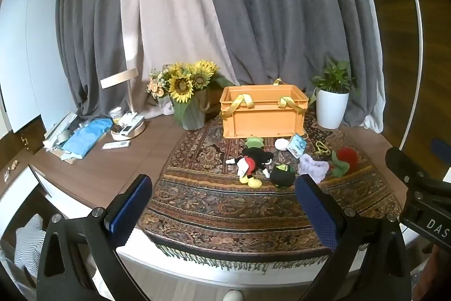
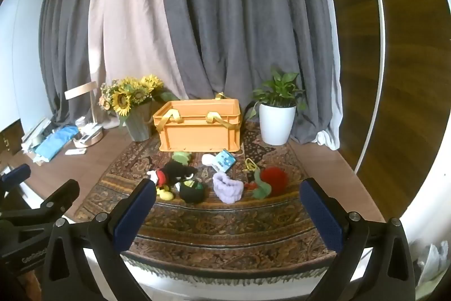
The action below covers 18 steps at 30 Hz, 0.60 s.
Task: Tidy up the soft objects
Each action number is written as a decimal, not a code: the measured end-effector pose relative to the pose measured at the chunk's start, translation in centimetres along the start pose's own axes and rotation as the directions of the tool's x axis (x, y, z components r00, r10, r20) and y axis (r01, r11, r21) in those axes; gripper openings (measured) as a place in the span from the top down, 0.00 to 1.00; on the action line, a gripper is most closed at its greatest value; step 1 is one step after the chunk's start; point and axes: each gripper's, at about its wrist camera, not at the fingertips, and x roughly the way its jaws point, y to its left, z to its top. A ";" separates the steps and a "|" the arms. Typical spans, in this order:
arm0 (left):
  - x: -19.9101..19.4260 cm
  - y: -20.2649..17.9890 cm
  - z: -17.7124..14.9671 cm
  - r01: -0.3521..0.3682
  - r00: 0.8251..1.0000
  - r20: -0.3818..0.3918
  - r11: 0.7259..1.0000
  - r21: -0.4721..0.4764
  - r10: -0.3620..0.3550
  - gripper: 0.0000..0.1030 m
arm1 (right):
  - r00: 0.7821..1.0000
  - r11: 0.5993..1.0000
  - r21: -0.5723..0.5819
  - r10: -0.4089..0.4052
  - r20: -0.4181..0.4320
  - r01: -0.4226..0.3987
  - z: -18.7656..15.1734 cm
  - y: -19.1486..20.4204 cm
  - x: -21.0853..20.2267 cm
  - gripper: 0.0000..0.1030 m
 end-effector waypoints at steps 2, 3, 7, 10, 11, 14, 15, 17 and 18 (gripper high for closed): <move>0.0 0.0 0.0 -0.008 1.000 -0.017 1.000 0.012 0.008 0.00 | 1.000 1.000 0.000 0.003 0.010 -0.003 0.0 -0.1 -0.1 0.00; 0.0 0.0 0.0 -0.012 1.000 -0.013 1.000 0.014 0.012 0.00 | 1.000 1.000 0.000 0.005 0.009 -0.005 0.0 -0.1 -0.1 0.00; -0.1 0.0 0.0 -0.023 1.000 0.003 1.000 0.016 0.023 0.00 | 1.000 1.000 -0.002 0.003 0.007 -0.003 0.0 -0.2 -0.1 0.00; 0.2 -0.2 -0.8 -0.021 1.000 0.015 1.000 0.014 0.021 0.00 | 1.000 1.000 -0.004 0.003 0.010 -0.003 0.2 -0.1 -0.3 0.00; 0.0 -0.3 -0.9 -0.023 1.000 0.019 1.000 0.012 0.022 0.00 | 1.000 1.000 -0.003 0.002 0.011 -0.002 0.3 -0.1 -0.4 0.00; -0.6 -0.2 -0.2 -0.033 0.999 0.029 0.999 0.011 0.032 0.00 | 1.000 1.000 -0.004 0.001 0.011 -0.001 0.0 -0.2 0.1 0.00; -0.6 -0.3 -0.2 -0.033 0.999 0.032 0.999 0.014 0.033 0.00 | 1.000 1.000 -0.004 0.000 0.010 0.000 0.0 -0.2 0.1 0.00; -0.7 -0.2 -0.1 -0.026 0.999 0.031 1.000 0.013 0.025 0.00 | 1.000 1.000 -0.005 0.002 0.012 -0.002 0.0 -0.3 -0.2 0.00; -0.7 -0.2 -0.1 -0.021 0.999 0.034 1.000 0.013 0.021 0.00 | 1.000 1.000 -0.004 0.000 0.012 0.000 0.0 -0.3 -0.2 0.00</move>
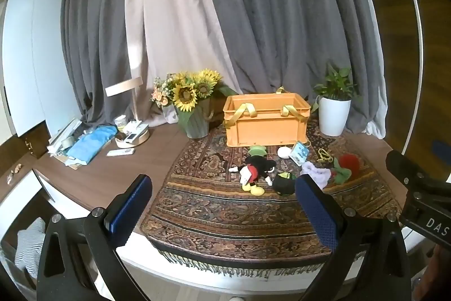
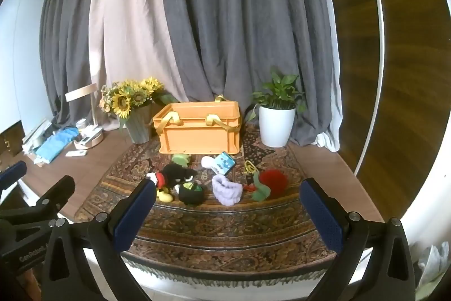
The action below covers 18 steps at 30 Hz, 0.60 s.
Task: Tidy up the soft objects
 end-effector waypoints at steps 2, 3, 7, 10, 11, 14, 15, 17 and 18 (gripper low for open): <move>-0.1 0.0 0.0 0.002 1.000 0.004 1.000 -0.001 -0.002 0.00 | 1.000 1.000 0.000 0.003 0.000 -0.003 -0.1 -0.1 0.0 0.00; -0.1 -0.1 0.0 0.002 1.000 0.007 1.000 0.001 -0.002 0.00 | 1.000 1.000 0.001 0.002 0.000 -0.002 -0.1 0.0 0.0 0.00; -0.2 -0.4 0.1 0.005 1.000 0.011 1.000 0.004 -0.005 0.00 | 1.000 1.000 0.002 0.001 0.000 -0.001 -0.2 -0.1 0.0 0.00; -0.2 -0.5 0.1 0.009 1.000 0.013 1.000 0.006 -0.009 0.00 | 1.000 1.000 0.003 0.001 -0.002 -0.001 0.0 -0.1 0.0 0.00; -0.2 -0.4 0.1 0.010 1.000 0.014 1.000 0.006 -0.011 0.00 | 1.000 1.000 0.004 0.001 -0.001 -0.001 0.0 -0.1 -0.1 0.00; -0.1 -0.4 0.3 0.016 1.000 0.013 1.000 0.008 -0.016 0.00 | 1.000 1.000 0.009 -0.001 -0.001 0.001 -0.1 -0.5 -0.2 0.00; -0.1 -0.5 0.3 0.019 1.000 0.012 1.000 0.008 -0.019 0.00 | 1.000 1.000 0.009 -0.001 -0.001 0.001 -0.1 -0.5 -0.2 0.00; -0.1 -0.5 0.4 0.022 1.000 0.012 1.000 0.010 -0.022 0.00 | 1.000 1.000 0.008 -0.001 -0.002 0.001 -0.1 -0.5 -0.2 0.00; -0.1 -0.5 0.4 0.022 1.000 0.013 1.000 0.010 -0.022 0.00 | 1.000 1.000 0.009 0.000 -0.001 0.000 -0.1 -0.5 -0.2 0.00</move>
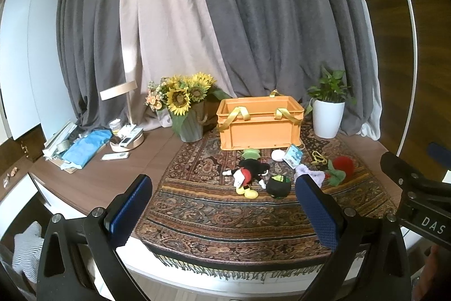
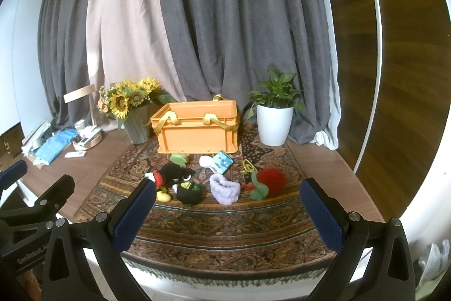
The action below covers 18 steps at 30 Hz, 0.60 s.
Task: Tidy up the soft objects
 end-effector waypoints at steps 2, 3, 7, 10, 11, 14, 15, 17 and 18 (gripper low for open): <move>0.0 0.0 0.0 0.000 1.000 -0.001 1.000 0.000 0.000 0.00 | 1.000 1.000 -0.001 0.001 -0.001 -0.001 0.0 0.0 0.0 0.00; 0.0 0.0 0.0 0.000 1.000 -0.001 1.000 0.000 0.000 0.00 | 1.000 1.000 0.000 0.001 -0.001 -0.001 0.1 0.0 0.0 0.00; 0.0 -0.1 -0.1 -0.001 1.000 0.000 1.000 -0.001 0.001 0.00 | 1.000 1.000 0.002 0.001 0.000 -0.001 0.0 0.0 0.0 0.00; 0.0 -0.2 -0.2 -0.002 1.000 0.001 1.000 -0.001 0.002 0.00 | 1.000 1.000 0.001 0.002 -0.001 -0.002 0.0 0.0 0.0 0.00; 0.0 -0.2 -0.1 -0.001 1.000 0.000 1.000 0.000 0.001 0.00 | 1.000 1.000 0.002 0.001 -0.001 -0.001 0.0 0.0 0.0 0.00; 0.0 -0.2 -0.1 -0.001 1.000 0.000 1.000 0.000 0.001 0.00 | 1.000 1.000 0.002 0.002 -0.002 -0.002 0.1 0.0 0.0 0.00; 0.0 -0.3 -0.1 -0.001 1.000 0.001 1.000 -0.001 0.001 0.00 | 1.000 1.000 0.001 0.002 -0.001 -0.002 0.0 0.0 0.0 0.00; 0.0 -0.3 -0.1 -0.003 1.000 0.000 1.000 -0.001 0.003 0.00 | 1.000 1.000 0.001 0.000 -0.001 0.000 0.0 0.0 0.0 0.00; 0.0 -0.3 -0.1 -0.002 1.000 0.000 1.000 -0.001 0.002 0.00 | 1.000 1.000 0.002 0.001 -0.001 -0.001 0.1 0.0 0.0 0.00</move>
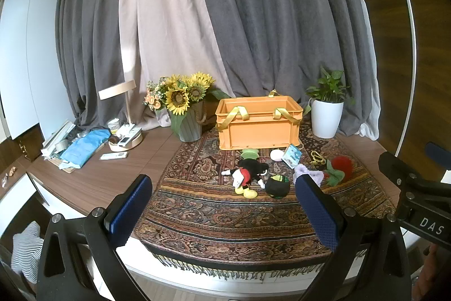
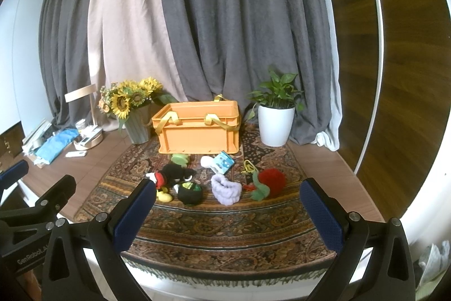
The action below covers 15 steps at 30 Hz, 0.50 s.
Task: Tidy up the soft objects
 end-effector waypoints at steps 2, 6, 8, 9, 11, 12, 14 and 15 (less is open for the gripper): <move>0.0 -0.1 0.0 0.001 1.000 0.000 1.000 0.000 -0.001 0.00 | 1.000 1.000 0.000 0.000 0.000 0.000 0.0 0.0 0.0 0.00; 0.0 -0.1 0.0 0.000 1.000 -0.001 1.000 0.000 0.000 0.00 | 1.000 1.000 0.000 0.000 0.000 0.000 0.0 0.0 0.0 0.00; 0.0 -0.1 0.0 0.000 1.000 0.000 1.000 -0.001 0.000 0.00 | 1.000 1.000 0.000 0.001 0.001 -0.001 0.0 0.0 0.0 0.00; 0.0 -0.1 0.0 0.001 1.000 -0.002 1.000 -0.001 -0.001 0.00 | 1.000 1.000 0.000 0.000 0.001 0.000 0.0 0.0 0.0 0.00; 0.1 -0.5 0.1 0.004 1.000 -0.002 1.000 0.001 -0.004 0.00 | 1.000 1.000 0.000 0.000 0.000 0.000 0.0 0.0 0.0 0.00; 0.2 -0.7 0.1 0.005 1.000 -0.002 1.000 0.002 -0.005 0.00 | 1.000 1.000 0.001 0.000 0.000 0.000 0.0 -0.1 0.0 0.00; 0.2 -0.7 0.1 0.004 1.000 -0.002 1.000 0.002 -0.004 0.00 | 1.000 1.000 0.003 -0.001 0.001 0.001 0.0 -0.1 0.0 0.00; 0.2 -0.7 0.1 0.005 1.000 -0.002 1.000 0.002 -0.005 0.00 | 1.000 1.000 0.000 0.000 0.000 0.000 0.0 0.0 0.0 0.00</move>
